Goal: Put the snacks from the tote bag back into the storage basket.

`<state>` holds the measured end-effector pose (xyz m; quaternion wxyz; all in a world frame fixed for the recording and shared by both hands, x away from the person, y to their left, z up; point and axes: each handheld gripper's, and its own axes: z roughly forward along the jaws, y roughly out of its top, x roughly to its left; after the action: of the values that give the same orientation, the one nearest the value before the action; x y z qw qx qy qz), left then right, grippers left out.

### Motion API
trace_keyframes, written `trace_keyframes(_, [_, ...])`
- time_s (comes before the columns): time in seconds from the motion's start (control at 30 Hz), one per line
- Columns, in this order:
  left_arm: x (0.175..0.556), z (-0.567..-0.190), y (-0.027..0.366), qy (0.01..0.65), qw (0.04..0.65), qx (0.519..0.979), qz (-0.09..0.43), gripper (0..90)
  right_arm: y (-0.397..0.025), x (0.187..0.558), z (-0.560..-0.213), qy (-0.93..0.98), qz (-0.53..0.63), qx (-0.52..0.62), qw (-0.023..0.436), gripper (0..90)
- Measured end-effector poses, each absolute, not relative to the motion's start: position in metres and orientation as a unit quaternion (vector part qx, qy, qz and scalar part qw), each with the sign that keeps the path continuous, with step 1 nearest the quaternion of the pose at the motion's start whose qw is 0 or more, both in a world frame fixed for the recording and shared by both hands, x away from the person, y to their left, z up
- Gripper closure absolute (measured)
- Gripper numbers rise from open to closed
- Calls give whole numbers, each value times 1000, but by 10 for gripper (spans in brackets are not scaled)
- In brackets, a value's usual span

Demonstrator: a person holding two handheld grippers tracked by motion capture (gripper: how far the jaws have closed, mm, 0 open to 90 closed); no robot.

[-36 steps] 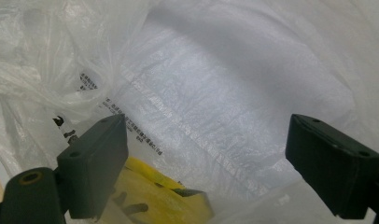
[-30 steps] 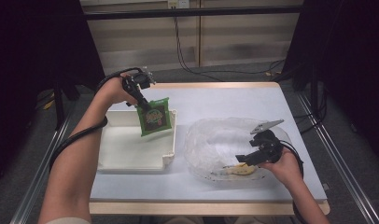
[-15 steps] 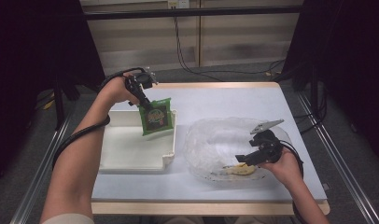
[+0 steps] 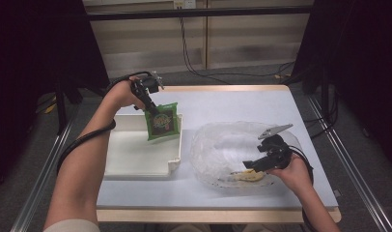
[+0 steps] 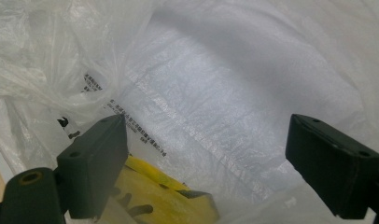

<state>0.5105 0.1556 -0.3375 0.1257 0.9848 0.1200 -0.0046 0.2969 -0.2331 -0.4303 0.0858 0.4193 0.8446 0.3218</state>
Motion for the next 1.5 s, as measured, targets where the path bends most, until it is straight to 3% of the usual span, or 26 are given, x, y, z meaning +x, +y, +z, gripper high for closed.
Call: trace_keyframes(1.5, [519, -347, 152, 81, 124, 989, 9, 738, -233, 297, -432, 844, 321, 421, 84, 130])
